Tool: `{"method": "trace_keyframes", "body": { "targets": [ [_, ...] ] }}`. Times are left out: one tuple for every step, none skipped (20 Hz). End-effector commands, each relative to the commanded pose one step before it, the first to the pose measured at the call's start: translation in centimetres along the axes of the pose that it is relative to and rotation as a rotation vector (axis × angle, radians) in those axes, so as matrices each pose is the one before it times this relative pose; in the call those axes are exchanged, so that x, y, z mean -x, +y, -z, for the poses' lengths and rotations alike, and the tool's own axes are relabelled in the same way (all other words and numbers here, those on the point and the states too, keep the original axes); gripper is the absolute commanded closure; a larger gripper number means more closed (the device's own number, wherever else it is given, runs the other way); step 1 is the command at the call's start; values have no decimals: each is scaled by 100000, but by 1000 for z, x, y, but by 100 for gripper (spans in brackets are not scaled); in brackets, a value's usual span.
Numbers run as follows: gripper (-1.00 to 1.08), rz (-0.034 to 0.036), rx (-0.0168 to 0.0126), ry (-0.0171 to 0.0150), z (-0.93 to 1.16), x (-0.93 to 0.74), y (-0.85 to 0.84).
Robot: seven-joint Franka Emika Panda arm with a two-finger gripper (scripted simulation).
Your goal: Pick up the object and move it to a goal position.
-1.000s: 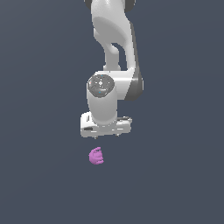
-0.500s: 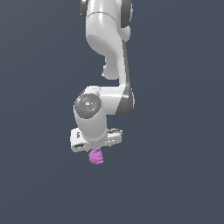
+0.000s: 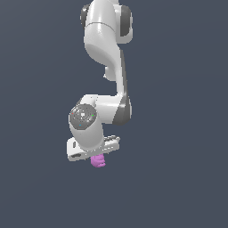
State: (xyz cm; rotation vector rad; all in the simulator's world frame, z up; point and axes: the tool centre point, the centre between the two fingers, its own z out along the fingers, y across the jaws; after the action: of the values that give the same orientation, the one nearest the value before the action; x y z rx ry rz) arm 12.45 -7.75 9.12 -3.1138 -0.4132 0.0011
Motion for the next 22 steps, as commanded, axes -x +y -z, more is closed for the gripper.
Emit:
{"method": "trace_keyframes", "body": {
  "targets": [
    [-92, 519, 54, 66, -118, -109, 180],
    [-92, 0, 0, 0, -11, 3, 34],
    [-92, -196, -22, -63, 25, 50, -83],
    [-92, 0, 0, 0, -43, 1, 2],
    [-92, 0, 0, 0, -129, 2, 5],
    [-92, 0, 0, 0, -214, 4, 8],
    [-92, 0, 0, 0, -299, 6, 11],
    [-92, 0, 0, 0, -383, 9, 14],
    [-92, 67, 7, 17, -452, -4, -31],
    [-92, 0, 0, 0, -547, 17, 18],
    [-92, 67, 7, 17, -611, 6, -28],
    [-92, 0, 0, 0, -650, 26, 19],
    [-92, 47, 5, 12, -551, 10, -17],
    [-92, 0, 0, 0, -466, 17, 14],
    [-92, 47, 5, 12, -363, -3, -20],
    [-92, 0, 0, 0, -279, 0, 12],
    [-92, 0, 0, 0, -185, -10, 12],
    [-92, 0, 0, 0, -90, -21, 12],
    [-92, 0, 0, 0, 4, -32, 13],
    [-92, 0, 0, 0, 95, -43, 13],
    [-92, 0, 0, 0, 96, -30, 7],
    [-92, 0, 0, 0, 35, -10, 2]
  ]
}}
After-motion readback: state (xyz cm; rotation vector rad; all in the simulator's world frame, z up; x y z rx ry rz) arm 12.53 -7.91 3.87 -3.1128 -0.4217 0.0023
